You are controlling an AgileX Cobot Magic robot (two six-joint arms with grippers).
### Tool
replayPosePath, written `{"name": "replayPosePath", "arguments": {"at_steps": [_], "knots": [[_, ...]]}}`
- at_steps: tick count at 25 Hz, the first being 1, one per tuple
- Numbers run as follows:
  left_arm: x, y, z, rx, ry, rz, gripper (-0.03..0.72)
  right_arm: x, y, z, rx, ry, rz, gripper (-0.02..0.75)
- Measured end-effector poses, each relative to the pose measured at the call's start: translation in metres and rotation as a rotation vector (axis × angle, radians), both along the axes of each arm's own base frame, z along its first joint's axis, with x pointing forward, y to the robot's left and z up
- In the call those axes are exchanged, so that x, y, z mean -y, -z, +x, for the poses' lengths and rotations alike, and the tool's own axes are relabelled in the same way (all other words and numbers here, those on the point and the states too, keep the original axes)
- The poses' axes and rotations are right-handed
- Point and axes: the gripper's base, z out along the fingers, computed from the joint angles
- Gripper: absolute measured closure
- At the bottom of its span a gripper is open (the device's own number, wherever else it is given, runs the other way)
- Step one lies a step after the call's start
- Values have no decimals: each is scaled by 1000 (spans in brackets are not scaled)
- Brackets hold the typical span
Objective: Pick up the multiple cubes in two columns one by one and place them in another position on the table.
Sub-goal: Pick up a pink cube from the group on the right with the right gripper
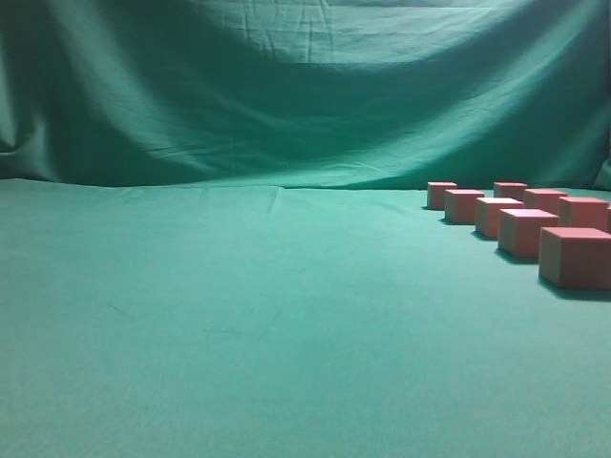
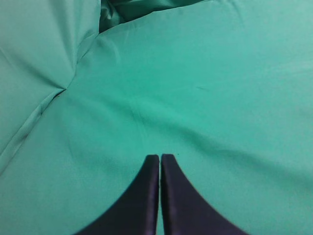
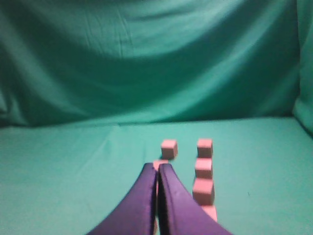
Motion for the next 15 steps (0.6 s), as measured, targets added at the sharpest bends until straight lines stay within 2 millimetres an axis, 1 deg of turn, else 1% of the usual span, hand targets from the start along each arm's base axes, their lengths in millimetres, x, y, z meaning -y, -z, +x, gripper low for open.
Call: {"name": "replayPosePath", "arguments": {"at_steps": [2, 3, 5, 7, 8, 11, 15], "knots": [[0, 0, 0, 0, 0, 0, 688, 0, -9, -1, 101, -1, 26, 738], [0, 0, 0, 0, 0, 0, 688, 0, -12, -1, 121, -2, 30, 738], [0, 0, 0, 0, 0, 0, 688, 1, -24, -4, 124, -1, 31, 738], [0, 0, 0, 0, 0, 0, 688, 1, -43, -5, 100, 0, 28, 738], [0, 0, 0, 0, 0, 0, 688, 1, -52, -5, 69, 0, 20, 738], [0, 0, 0, 0, 0, 0, 688, -1, -66, 5, -110, 1, -20, 738], [0, 0, 0, 0, 0, 0, 688, -6, -67, 22, -410, -5, -63, 738]]}}
